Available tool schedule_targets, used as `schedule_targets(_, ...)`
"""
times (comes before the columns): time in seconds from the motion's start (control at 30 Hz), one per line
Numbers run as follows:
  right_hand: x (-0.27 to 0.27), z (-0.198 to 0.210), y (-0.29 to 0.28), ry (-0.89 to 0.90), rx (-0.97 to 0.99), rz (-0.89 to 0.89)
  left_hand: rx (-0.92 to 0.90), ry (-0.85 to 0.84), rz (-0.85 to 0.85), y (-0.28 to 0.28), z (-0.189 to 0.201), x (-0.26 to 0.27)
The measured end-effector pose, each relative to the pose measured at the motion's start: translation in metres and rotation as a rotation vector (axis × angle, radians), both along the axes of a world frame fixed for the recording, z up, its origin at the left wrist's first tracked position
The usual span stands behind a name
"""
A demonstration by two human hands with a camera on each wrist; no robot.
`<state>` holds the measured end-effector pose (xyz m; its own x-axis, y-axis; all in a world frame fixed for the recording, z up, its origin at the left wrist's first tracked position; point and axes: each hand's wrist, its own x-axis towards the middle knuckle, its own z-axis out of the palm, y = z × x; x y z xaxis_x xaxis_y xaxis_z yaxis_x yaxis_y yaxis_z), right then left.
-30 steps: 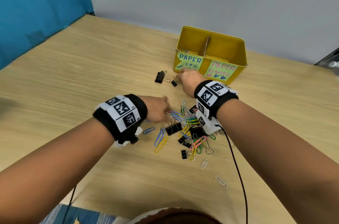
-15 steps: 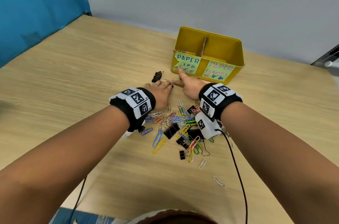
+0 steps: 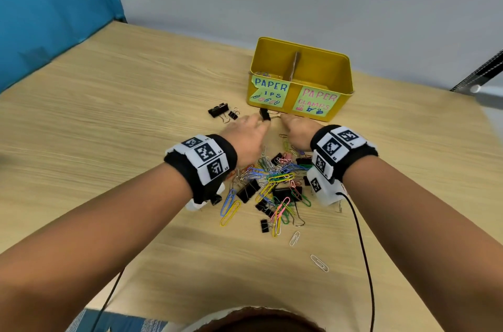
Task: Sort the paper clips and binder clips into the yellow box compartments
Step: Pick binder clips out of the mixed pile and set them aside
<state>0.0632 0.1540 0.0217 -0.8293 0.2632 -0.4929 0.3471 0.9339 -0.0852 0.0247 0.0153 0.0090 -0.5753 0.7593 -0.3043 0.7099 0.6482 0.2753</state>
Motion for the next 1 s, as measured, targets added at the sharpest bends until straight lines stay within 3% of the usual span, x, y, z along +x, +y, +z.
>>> schedule_targets(0.13, 0.005, 0.003, 0.002, -0.080, -0.004, 0.086, -0.231, -0.271, -0.183, 0.001, 0.004, 0.010)
schedule_targets(0.23, 0.014, 0.011, 0.009, -0.076, -0.235, 0.077, -0.241, -0.264, -0.177, -0.007, 0.003, 0.008)
schedule_targets(0.3, 0.021, 0.013, 0.019, 0.044, -0.303, 0.020, -0.158, -0.239, -0.110, -0.012, 0.004, 0.005)
schedule_targets(0.37, 0.027, 0.012, 0.028, 0.096, -0.157, 0.002, -0.108, -0.233, -0.082, -0.012, 0.005, 0.004)
schedule_targets(0.5, 0.034, 0.006, 0.033, -0.074, 0.010, 0.012, -0.214, -0.288, -0.223, -0.005, 0.001, 0.013)
schedule_targets(0.57, 0.034, 0.004, 0.038, -0.024, 0.038, -0.035, -0.290, -0.286, -0.268, -0.002, -0.001, 0.018)
schedule_targets(0.67, 0.033, -0.001, 0.050, 0.104, 0.078, -0.098, -0.262, -0.221, -0.207, 0.001, -0.002, 0.020)
schedule_targets(0.83, 0.037, -0.008, 0.043, -0.058, -0.065, 0.042, -0.303, -0.176, -0.262, 0.008, -0.006, 0.020)
schedule_targets(1.0, 0.040, -0.002, 0.044, 0.220, -0.136, -0.043, -0.243, -0.201, -0.152, 0.010, -0.012, 0.016)
